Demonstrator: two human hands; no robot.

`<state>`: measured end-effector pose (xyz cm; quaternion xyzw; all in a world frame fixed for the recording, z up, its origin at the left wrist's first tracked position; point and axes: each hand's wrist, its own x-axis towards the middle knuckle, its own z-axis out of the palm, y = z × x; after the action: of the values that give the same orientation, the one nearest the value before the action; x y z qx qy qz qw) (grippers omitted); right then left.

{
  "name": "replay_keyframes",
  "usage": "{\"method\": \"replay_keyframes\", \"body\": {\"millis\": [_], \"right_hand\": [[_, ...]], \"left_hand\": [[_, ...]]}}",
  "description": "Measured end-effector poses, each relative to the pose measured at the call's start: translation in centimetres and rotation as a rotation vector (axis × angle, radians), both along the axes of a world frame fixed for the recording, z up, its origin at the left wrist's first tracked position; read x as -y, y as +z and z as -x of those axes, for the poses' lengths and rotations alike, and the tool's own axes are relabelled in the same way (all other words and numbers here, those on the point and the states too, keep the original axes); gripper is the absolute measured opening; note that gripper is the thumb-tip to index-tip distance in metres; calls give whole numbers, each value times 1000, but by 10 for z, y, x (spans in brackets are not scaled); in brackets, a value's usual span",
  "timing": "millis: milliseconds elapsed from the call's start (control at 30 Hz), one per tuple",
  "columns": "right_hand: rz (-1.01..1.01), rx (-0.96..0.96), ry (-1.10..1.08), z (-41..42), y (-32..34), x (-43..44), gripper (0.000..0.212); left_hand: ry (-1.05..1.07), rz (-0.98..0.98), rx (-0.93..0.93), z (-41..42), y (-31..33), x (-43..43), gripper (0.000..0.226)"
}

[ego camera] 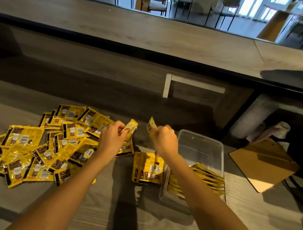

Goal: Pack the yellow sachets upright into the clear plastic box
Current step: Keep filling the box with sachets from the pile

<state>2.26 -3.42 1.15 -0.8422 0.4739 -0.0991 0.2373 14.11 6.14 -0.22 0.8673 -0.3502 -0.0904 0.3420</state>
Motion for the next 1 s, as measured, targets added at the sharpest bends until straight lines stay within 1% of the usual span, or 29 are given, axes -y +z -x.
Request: {"method": "replay_keyframes", "body": {"millis": [100, 200, 267, 367, 433, 500, 567, 700, 767, 833, 900, 967, 1000], "right_hand": [[26, 177, -107, 13, 11, 18, 20], [-44, 366, -245, 36, 21, 34, 22], [-79, 468, -297, 55, 25, 43, 22], [-78, 557, -405, 88, 27, 54, 23], [-67, 579, -504, 108, 24, 61, 18], [-113, 624, -559, 126, 20, 64, 12], [-197, 697, -566, 141, 17, 63, 10], [-331, 699, -516, 163, 6, 60, 14], [-386, 683, -462, 166, 4, 57, 19], [-418, 671, -402, 166, 5, 54, 18], [-457, 662, -346, 162, 5, 52, 17], [-509, 621, -330, 158, 4, 51, 21], [-534, 591, -333, 156, 2, 50, 24]], "left_hand": [[-68, 98, 13, 7, 21, 15, 21], [-149, 164, 51, 20, 41, 30, 19], [-221, 192, 28, 30, 50, 41, 18], [-354, 194, -19, 51, 57, 58, 16], [-453, 185, -20, 69, 60, 67, 16], [-555, 152, -24, 88, 60, 74, 17], [-632, 83, -56, 104, 56, 79, 18], [-719, -60, -135, 120, 41, 88, 18], [-747, -142, -131, 123, 34, 88, 17], [-767, -213, -123, 124, 27, 86, 17], [-769, -258, -111, 124, 24, 83, 17], [-745, -281, -98, 120, 21, 81, 19], [-725, -285, -114, 118, 19, 80, 23]]}}
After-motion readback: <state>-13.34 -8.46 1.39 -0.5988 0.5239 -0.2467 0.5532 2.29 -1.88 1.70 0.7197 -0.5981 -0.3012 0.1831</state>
